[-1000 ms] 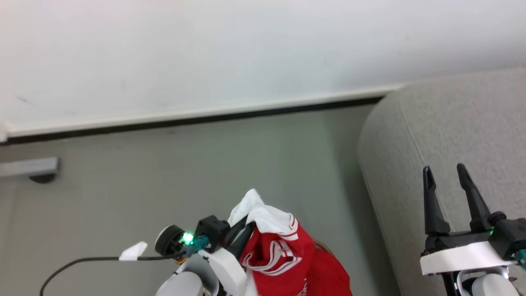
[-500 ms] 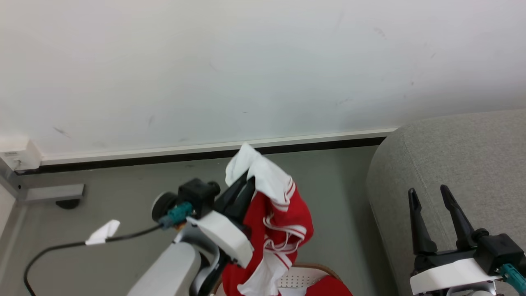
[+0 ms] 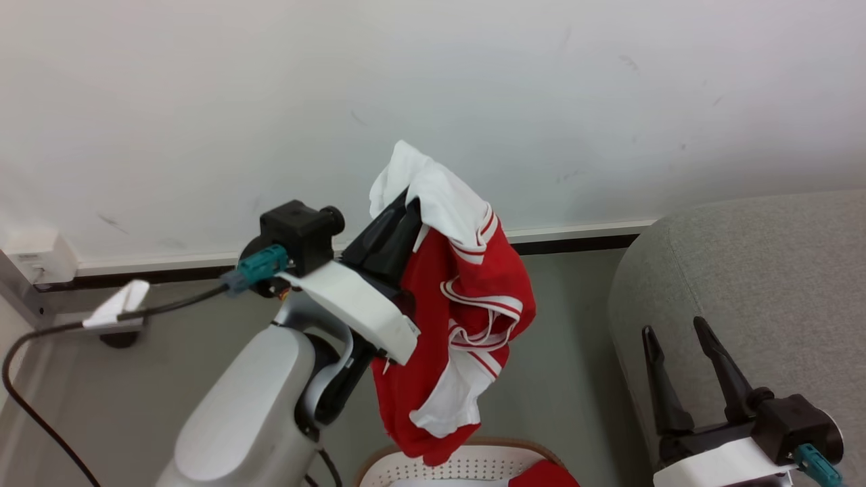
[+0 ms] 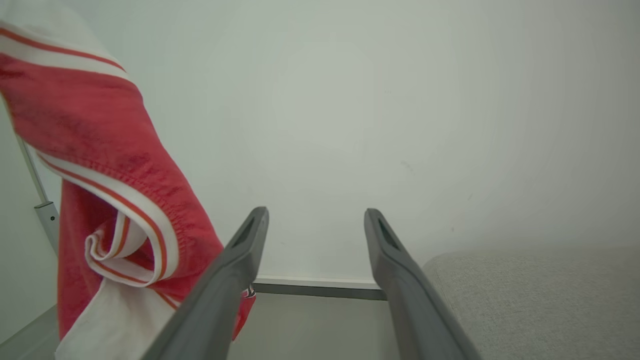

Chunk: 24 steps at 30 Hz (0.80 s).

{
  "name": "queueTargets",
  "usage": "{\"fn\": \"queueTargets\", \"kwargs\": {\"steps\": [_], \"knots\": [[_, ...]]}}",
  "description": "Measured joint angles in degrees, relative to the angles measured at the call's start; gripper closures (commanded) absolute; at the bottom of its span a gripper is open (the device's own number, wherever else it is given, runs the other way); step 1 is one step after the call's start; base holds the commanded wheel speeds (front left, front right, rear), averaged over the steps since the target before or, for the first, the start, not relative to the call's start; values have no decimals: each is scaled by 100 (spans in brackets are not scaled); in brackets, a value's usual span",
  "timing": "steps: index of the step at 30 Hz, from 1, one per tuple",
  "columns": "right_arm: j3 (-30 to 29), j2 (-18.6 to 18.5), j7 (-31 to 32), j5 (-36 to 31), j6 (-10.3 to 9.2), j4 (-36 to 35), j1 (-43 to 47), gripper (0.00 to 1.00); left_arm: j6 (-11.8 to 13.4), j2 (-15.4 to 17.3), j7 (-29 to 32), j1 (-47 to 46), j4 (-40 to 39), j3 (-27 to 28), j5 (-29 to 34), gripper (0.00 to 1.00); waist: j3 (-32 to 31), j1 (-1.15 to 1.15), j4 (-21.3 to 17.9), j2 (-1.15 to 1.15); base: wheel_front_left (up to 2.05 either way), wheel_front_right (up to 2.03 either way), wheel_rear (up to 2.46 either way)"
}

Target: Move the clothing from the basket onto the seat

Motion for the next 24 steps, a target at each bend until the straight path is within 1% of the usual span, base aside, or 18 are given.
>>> {"fn": "queueTargets", "kwargs": {"steps": [8,12,17,24], "knots": [[218,0,0,44,0,-80,26,0,16,19,15,-51,11,19,-65,100,-1,0,-8,0,0,0,0],[427,0,0,43,0,-90,27,0,18,24,-2,-48,51,10,-68,100,5,0,-25,0,0,0,0],[990,8,0,58,0,-69,25,0,27,35,-7,-45,101,-26,-69,100,20,0,-23,0,0,0,0],[1504,4,-1,52,0,338,-295,0,24,-13,-36,-41,110,-133,-86,100,16,0,49,0,0,0,0]]}}
